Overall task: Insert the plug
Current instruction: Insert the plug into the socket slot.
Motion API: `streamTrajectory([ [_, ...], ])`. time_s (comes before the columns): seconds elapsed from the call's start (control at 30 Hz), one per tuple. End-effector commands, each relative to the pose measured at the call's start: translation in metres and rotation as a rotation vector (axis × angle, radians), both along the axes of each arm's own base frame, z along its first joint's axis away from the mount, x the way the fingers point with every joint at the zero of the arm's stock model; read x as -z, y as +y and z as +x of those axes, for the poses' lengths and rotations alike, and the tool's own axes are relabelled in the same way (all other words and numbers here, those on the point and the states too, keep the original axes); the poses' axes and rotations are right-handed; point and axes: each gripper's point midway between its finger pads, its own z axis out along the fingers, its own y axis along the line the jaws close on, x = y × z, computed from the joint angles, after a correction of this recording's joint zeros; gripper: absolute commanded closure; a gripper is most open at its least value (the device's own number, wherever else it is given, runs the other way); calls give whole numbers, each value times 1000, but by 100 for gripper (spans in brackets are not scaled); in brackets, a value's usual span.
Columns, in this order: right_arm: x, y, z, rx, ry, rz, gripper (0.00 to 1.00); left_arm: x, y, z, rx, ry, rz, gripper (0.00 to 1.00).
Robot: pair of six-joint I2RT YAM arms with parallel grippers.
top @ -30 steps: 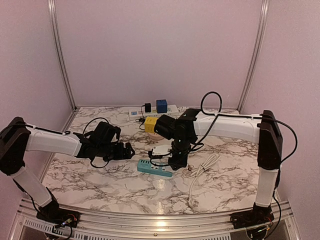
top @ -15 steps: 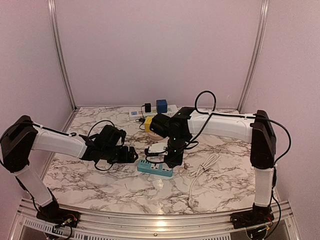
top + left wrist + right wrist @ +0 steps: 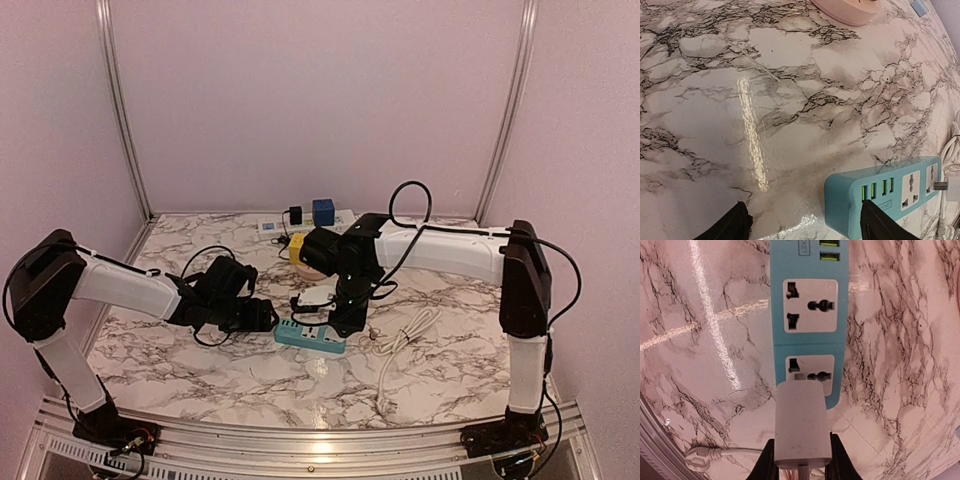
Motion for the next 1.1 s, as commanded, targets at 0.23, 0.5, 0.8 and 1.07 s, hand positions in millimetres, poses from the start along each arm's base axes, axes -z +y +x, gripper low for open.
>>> streamTrajectory([
  [0.23, -4, -6, -5, 25, 26, -7, 100, -6, -18, 3, 27, -4, -49, 28],
  [0.5, 9, 0, 0, 23, 40, -32, 100, 1, -29, 1, 62, 12, -72, 40],
  [0.8, 18, 4, 4, 19, 40, -50, 100, 13, -36, -5, 87, 44, -79, 62],
  [1.07, 26, 21, 13, 15, 14, -70, 100, 14, -42, -13, 105, 52, -82, 66],
])
